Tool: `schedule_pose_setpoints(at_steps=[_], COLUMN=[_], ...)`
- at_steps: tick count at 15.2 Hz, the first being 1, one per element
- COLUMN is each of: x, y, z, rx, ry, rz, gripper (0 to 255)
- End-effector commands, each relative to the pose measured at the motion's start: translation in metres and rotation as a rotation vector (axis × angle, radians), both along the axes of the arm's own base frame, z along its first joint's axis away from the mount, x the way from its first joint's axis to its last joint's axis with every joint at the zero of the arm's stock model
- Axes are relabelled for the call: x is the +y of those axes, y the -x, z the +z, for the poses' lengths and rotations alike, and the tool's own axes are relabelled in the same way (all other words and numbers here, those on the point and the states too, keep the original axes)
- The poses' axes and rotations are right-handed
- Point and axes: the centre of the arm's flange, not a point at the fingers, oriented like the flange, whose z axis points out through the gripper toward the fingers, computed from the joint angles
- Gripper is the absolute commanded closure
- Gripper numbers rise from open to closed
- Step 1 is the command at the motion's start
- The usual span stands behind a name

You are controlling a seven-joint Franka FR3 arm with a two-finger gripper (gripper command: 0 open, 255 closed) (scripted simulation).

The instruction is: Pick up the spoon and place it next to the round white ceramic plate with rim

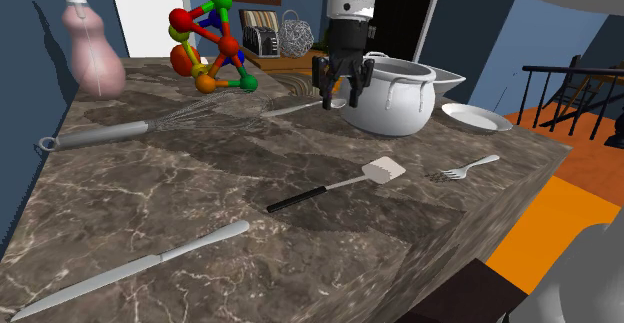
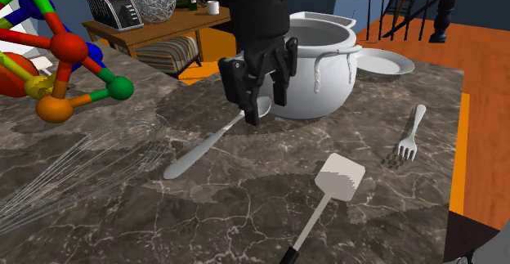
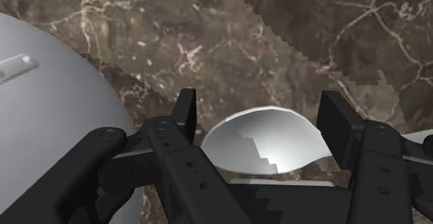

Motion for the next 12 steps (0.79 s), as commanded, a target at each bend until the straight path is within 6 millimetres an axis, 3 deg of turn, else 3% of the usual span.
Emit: schedule_pose_setpoints(at_steps=[1,12], x=[-0.022,-0.142], y=[0.013,0.093], z=[0.001,0.001], rx=[0.0,0.0], ry=[0.0,0.0], rz=[0.0,0.0], gripper=[255,255])
